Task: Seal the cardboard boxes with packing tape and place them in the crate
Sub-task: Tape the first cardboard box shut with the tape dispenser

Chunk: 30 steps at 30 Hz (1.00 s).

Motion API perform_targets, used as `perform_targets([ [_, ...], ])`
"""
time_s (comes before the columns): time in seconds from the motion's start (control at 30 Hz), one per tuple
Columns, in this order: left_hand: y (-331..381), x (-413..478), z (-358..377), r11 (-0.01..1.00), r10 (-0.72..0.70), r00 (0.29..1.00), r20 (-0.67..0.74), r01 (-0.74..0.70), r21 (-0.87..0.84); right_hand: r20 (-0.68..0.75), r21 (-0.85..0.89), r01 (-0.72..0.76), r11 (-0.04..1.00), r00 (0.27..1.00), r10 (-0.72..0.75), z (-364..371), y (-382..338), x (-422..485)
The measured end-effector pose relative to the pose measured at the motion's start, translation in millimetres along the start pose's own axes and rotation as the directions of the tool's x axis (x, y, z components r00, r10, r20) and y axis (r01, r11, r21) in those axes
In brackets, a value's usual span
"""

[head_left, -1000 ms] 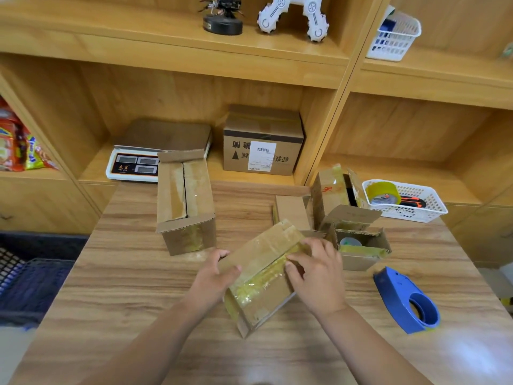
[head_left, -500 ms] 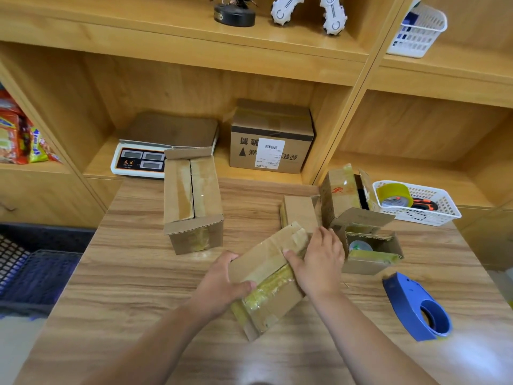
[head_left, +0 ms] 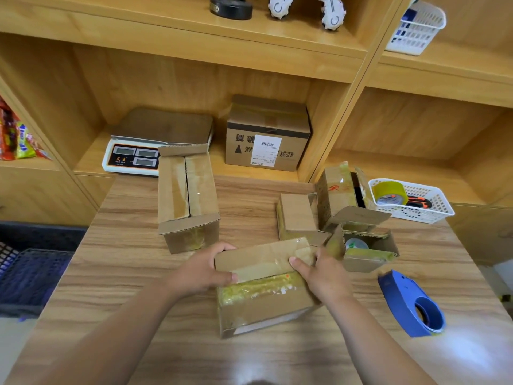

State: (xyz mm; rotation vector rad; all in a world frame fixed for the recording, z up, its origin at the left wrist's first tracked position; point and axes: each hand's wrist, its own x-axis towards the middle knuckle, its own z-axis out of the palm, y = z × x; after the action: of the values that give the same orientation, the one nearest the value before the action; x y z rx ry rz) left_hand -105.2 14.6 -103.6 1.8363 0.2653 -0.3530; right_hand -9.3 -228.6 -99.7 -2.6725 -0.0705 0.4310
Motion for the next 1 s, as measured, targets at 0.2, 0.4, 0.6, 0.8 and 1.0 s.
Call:
perform_targets([
  [0.2, -0.9, -2.3, -1.4, 0.999, -0.016, 0.997, -0.073, 0.013, -0.046, -0.098, -0.008, -0.039, 0.999, 0.994, 0.038, 10.3, 11.4, -26.7],
  [0.4, 0.7, 0.1, -0.9, 0.999, -0.002, 1.000, -0.015, 0.001, -0.041, -0.174, 0.053, 0.001, 0.999, 0.985, 0.009, 11.3, 21.3, -40.2],
  [0.6, 5.1, 4.8, 9.5, 0.999, -0.033, 0.997, -0.071, 0.032, -0.012, -0.142, 0.157, -0.030, 0.987, 0.988, 0.053, 8.5, 23.1, -43.5],
  [0.8, 20.8, 18.9, 39.3, 0.646, 0.182, 0.971, -0.156, 0.002, 0.763, -0.206, 0.025, 0.077, 0.997, 0.976, -0.070, 9.6, -7.1, -36.0],
  [1.0, 20.8, 37.0, 52.9, 0.465, 0.209, 0.959, -0.189, 0.073, 0.882, -0.042, -0.217, 0.119, 0.969, 0.990, -0.131, 19.1, -21.8, -20.1],
])
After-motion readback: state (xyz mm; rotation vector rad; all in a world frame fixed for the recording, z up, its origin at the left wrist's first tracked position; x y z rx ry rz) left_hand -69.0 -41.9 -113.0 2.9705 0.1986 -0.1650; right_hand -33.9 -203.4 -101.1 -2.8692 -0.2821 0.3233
